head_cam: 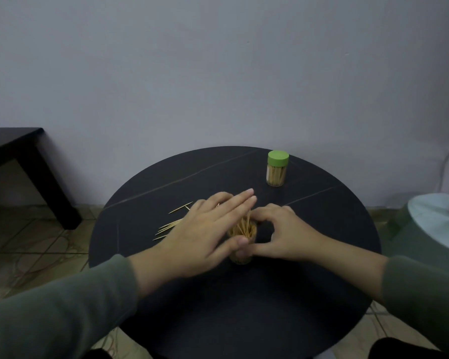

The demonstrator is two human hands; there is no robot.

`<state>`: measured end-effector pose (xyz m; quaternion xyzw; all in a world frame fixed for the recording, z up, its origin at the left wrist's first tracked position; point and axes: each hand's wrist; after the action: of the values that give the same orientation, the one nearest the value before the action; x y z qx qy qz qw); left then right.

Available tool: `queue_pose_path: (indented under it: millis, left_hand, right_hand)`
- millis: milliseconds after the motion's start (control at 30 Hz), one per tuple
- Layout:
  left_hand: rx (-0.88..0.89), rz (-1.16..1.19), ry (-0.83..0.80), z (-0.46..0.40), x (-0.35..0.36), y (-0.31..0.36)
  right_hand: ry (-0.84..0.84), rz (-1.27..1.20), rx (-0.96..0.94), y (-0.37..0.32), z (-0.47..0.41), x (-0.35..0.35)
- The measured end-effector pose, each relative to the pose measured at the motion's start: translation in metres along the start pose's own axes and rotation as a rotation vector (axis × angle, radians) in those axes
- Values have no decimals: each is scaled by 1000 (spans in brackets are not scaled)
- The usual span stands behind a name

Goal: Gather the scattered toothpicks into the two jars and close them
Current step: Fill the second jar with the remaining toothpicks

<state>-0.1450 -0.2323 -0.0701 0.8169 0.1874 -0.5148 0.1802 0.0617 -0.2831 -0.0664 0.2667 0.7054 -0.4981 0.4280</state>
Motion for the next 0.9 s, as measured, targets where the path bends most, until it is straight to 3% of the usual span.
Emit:
queue_pose_path:
  millis: [167, 300, 467, 733, 900]
  left_hand:
    - [-82, 36, -82, -4, 4, 6]
    - [56, 30, 105, -9, 2, -7]
    - [25, 98, 210, -7, -1, -20]
    - [73, 83, -63, 3, 4, -17]
    - [1, -24, -29, 5, 0, -21]
  right_hand:
    - [9, -106, -27, -5, -5, 3]
    - [27, -84, -5, -9, -6, 0]
    - [12, -78, -9, -8, -8, 0]
    - [23, -63, 28, -5, -9, 1]
    - [-7, -69, 3, -11, -8, -1]
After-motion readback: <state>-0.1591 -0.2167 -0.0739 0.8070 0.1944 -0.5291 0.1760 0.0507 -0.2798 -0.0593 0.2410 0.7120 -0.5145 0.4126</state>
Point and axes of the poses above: each hand's wrist, its own z-axis away from the middle knuckle, its own x-axis out of the palm, y = z × x, and after that the axes turned 7 degrees about -x, right-handed
